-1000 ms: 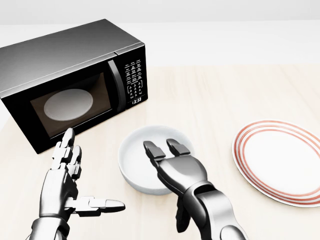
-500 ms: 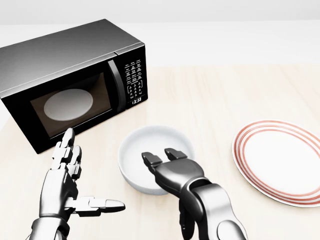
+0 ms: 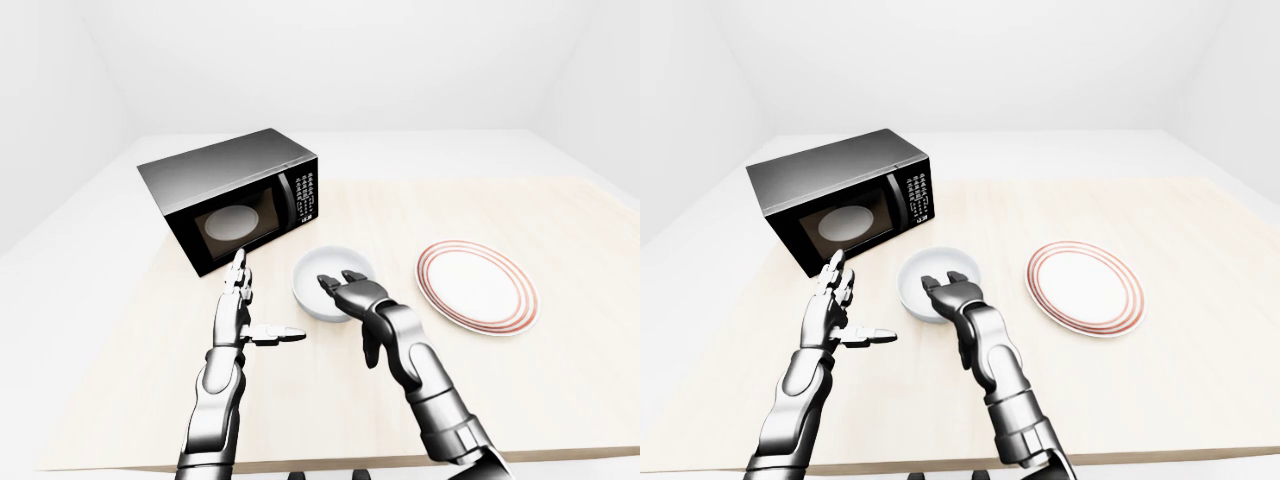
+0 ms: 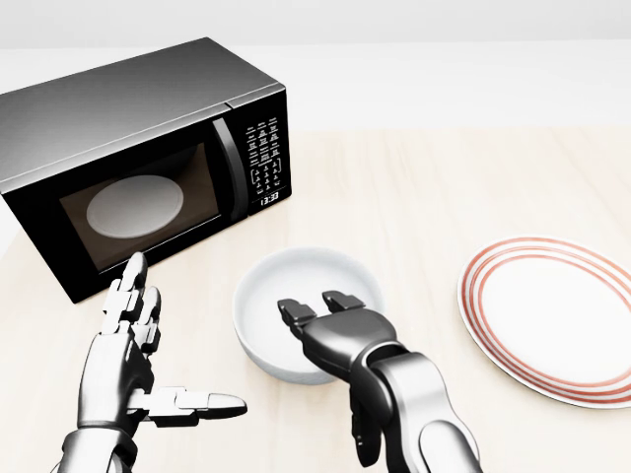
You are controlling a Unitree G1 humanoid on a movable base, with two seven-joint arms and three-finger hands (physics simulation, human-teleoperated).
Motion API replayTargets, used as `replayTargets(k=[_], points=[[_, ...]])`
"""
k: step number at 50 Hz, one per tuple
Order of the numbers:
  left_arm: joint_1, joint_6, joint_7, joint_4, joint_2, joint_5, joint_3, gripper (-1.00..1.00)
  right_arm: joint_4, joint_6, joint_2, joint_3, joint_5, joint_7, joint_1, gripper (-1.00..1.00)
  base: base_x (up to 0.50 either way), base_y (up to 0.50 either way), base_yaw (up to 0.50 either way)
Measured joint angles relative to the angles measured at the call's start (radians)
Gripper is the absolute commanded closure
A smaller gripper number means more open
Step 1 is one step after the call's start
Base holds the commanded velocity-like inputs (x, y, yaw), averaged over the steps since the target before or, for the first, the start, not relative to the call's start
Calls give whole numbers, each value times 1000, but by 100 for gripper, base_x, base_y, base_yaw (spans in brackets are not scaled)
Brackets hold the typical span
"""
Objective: Pick up the white bowl and put it on the plate.
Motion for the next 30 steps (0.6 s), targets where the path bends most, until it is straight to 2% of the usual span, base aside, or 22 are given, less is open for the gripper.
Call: replayTargets(k=[30], points=[[0, 0, 0, 0, 0, 0, 0, -100, 94, -8, -5, -5, 2, -25, -28, -100, 0, 0, 0]])
